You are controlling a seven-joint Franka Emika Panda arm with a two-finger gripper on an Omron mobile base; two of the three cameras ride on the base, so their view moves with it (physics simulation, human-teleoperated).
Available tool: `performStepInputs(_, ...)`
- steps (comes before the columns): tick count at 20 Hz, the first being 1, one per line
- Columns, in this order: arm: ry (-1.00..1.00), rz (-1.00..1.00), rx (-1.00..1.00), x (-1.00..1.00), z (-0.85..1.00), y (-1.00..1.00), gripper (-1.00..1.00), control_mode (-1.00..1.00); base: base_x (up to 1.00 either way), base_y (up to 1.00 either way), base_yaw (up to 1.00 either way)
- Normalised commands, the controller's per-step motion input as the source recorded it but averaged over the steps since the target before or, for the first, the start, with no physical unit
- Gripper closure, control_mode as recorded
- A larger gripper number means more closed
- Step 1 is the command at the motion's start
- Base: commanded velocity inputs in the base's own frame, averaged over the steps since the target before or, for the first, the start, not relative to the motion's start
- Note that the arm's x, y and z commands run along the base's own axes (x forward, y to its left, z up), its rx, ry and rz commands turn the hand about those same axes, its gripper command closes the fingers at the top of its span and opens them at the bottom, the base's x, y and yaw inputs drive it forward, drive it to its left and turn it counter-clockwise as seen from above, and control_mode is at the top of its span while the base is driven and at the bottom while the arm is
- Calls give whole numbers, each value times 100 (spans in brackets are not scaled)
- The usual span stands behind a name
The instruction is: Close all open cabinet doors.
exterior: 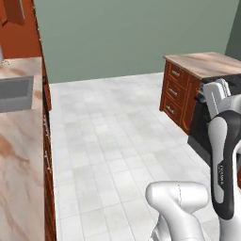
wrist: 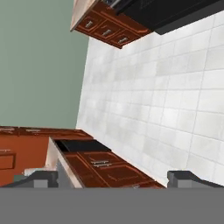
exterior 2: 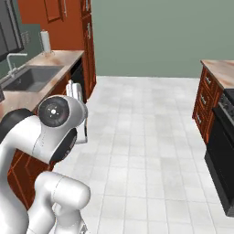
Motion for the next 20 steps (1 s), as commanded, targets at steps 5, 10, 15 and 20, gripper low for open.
performStepInputs(5,0,0,0,0,0,0,-100,100,69,11,-13)
performStepInputs(10,0,0,0,0,0,0,-100,100,75,20,-1)
performStepInputs(15,0,0,0,0,0,0,-100,100,80,11,0)
performStepInputs(20,0,0,0,0,0,0,-100,100,82,6,0)
